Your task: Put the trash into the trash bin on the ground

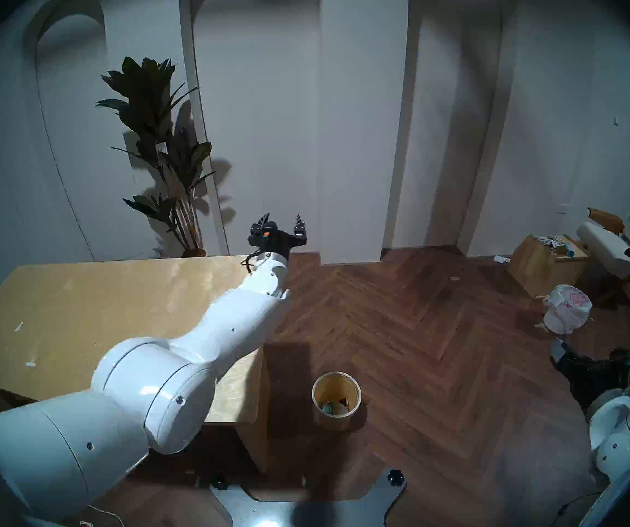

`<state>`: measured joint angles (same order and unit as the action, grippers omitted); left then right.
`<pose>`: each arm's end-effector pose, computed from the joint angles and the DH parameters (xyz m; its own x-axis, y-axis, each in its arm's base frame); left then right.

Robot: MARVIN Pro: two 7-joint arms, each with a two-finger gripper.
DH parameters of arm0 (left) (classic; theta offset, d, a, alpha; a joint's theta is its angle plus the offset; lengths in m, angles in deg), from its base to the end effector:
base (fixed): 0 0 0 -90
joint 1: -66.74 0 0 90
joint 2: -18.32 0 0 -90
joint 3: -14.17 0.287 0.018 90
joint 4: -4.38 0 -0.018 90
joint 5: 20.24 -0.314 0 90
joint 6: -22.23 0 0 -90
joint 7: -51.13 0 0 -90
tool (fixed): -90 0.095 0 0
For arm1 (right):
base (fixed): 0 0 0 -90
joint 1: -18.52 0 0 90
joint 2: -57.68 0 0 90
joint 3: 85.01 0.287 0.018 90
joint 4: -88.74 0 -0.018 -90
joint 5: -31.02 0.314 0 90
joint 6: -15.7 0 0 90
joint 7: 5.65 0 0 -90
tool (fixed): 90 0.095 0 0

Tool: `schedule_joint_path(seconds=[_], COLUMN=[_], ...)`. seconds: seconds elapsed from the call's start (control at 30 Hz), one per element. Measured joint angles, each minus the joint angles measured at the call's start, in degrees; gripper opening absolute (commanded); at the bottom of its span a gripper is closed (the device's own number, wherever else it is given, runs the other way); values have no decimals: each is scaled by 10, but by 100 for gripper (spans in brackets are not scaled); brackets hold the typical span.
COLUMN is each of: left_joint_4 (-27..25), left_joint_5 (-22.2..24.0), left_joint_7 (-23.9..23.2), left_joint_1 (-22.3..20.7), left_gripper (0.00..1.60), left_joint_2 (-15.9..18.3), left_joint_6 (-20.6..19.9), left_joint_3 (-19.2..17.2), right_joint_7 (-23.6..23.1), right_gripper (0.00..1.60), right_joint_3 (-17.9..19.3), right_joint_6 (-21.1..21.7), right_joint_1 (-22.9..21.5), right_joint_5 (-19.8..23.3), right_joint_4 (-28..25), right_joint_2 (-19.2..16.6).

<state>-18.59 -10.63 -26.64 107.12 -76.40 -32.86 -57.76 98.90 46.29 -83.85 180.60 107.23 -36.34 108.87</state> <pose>0.6075 -0.0864 -0.2568 -0.2931 0.0379 0.9553 -0.0124 -0.9993 0.0359 0.1735 -0.2560 -0.2224 0.1373 -0.3605 0.9226 -0.4209 -0.8644 -0.2752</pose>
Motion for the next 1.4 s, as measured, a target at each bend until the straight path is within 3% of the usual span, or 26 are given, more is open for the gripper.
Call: schedule_joint_path(seconds=[0.47,1.4], left_joint_4=[-13,-91], left_joint_5=[-12,-57], left_joint_7=[37,61], left_joint_1=[14,29], left_gripper=[160,160], left_joint_2=[59,96], left_joint_6=[-3,2], left_joint_3=[-19,17], right_joint_7=[-2,-5], right_gripper=[160,160], right_joint_3=[-4,-10], right_joint_6=[0,0], right_joint_1=[-3,-10], right_joint_5=[0,0], right_joint_4=[2,5], right_joint_2=[0,1])
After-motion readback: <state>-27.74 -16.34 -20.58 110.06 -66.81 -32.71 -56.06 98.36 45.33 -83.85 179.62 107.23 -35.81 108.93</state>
